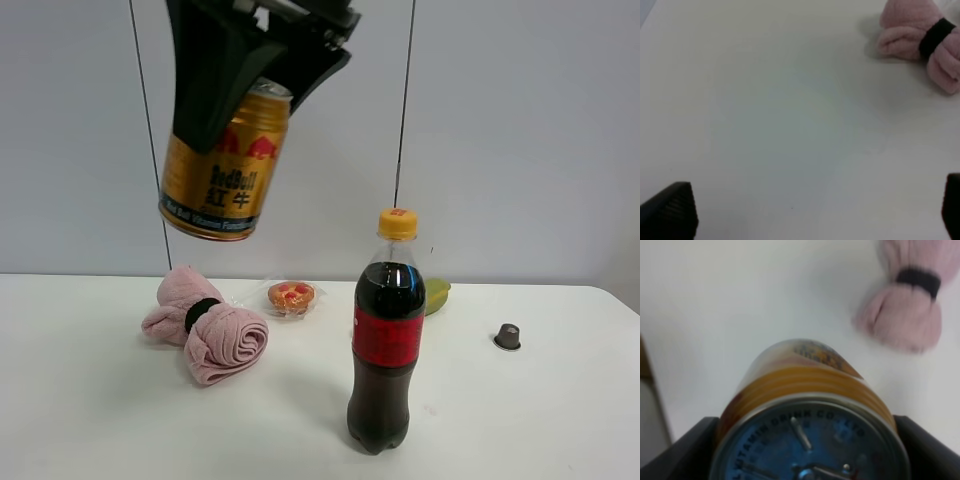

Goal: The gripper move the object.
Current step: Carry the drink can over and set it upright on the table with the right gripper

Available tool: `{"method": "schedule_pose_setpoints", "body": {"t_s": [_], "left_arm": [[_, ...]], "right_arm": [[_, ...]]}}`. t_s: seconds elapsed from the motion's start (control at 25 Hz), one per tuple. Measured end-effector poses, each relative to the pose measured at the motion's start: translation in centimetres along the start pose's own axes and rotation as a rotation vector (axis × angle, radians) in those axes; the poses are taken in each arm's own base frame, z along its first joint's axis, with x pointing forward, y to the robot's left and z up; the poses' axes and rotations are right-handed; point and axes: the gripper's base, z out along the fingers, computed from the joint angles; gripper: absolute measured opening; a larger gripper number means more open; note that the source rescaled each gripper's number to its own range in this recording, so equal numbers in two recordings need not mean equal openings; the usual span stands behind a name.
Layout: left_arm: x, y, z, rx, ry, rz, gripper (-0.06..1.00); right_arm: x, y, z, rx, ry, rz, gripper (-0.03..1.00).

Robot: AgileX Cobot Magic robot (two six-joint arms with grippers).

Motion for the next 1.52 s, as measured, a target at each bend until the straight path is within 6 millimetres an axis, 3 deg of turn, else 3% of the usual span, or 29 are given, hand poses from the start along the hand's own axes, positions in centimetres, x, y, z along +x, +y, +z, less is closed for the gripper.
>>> {"method": "schedule_pose_setpoints", "body": {"t_s": [0.2, 0.4, 0.56, 1.52], "left_arm": [[0.0, 0.0, 0.0, 0.000, 0.000, 0.000, 1.00], [0.0, 0.0, 0.0, 0.000, 0.000, 0.000, 1.00], [0.0, 0.0, 0.0, 0.000, 0.000, 0.000, 1.00], [0.0, 0.0, 0.0, 0.000, 0.000, 0.000, 1.00]], "right_arm": [[-2.6, -1.5, 5.0, 0.000, 0.020, -0.116, 0.00], [-2.5, -1.3, 9.8, -0.047, 0.113, -0.232, 0.00], [-2.0, -1.1, 12.5, -0.058, 0.174, -0.299, 0.00], [0.4, -1.6, 21.8, -0.098, 0.283, -0.323, 0.00]]}}
